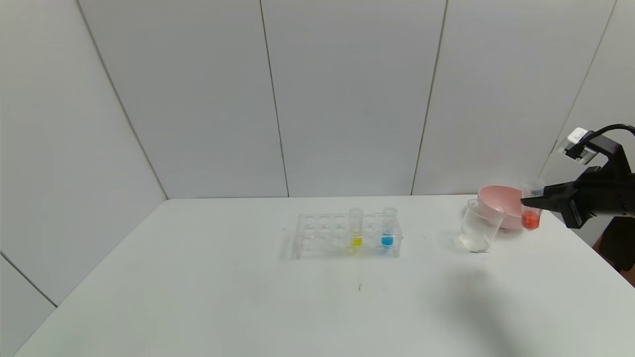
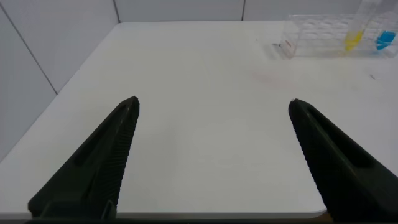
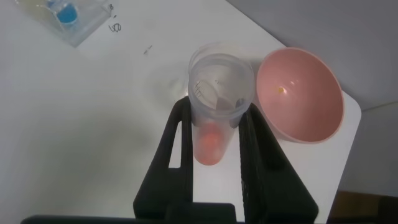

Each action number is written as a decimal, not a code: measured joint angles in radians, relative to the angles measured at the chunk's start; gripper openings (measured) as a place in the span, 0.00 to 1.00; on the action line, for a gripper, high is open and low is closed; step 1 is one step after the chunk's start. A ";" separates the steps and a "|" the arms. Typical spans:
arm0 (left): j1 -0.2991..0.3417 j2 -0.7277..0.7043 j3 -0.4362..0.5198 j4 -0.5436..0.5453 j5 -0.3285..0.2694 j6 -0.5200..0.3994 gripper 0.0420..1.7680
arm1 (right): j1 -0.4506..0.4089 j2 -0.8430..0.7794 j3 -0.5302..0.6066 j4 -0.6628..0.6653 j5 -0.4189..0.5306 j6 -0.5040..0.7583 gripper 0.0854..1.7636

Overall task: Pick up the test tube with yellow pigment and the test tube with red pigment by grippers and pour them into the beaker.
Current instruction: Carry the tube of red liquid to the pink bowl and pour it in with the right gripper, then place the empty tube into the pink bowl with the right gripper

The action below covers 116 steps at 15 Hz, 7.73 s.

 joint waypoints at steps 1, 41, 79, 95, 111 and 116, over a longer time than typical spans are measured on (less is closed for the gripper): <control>0.000 0.000 0.000 0.000 0.000 0.000 0.97 | -0.015 0.015 -0.045 0.071 -0.002 -0.026 0.24; 0.000 0.000 0.000 0.000 0.000 0.000 0.97 | 0.183 0.464 -0.858 0.759 -0.729 -0.462 0.24; 0.000 0.000 0.000 0.000 0.000 0.000 0.97 | 0.342 0.506 -0.858 0.611 -1.237 -0.960 0.24; 0.000 0.000 0.000 0.000 0.000 0.000 0.97 | 0.293 0.403 -0.823 0.734 -0.987 -0.650 0.24; 0.000 0.000 0.000 0.000 0.000 0.000 0.97 | 0.210 0.118 -0.414 0.309 -0.366 0.263 0.24; 0.000 0.000 0.000 0.000 0.000 0.000 0.97 | 0.096 0.063 -0.181 -0.100 -0.310 0.380 0.24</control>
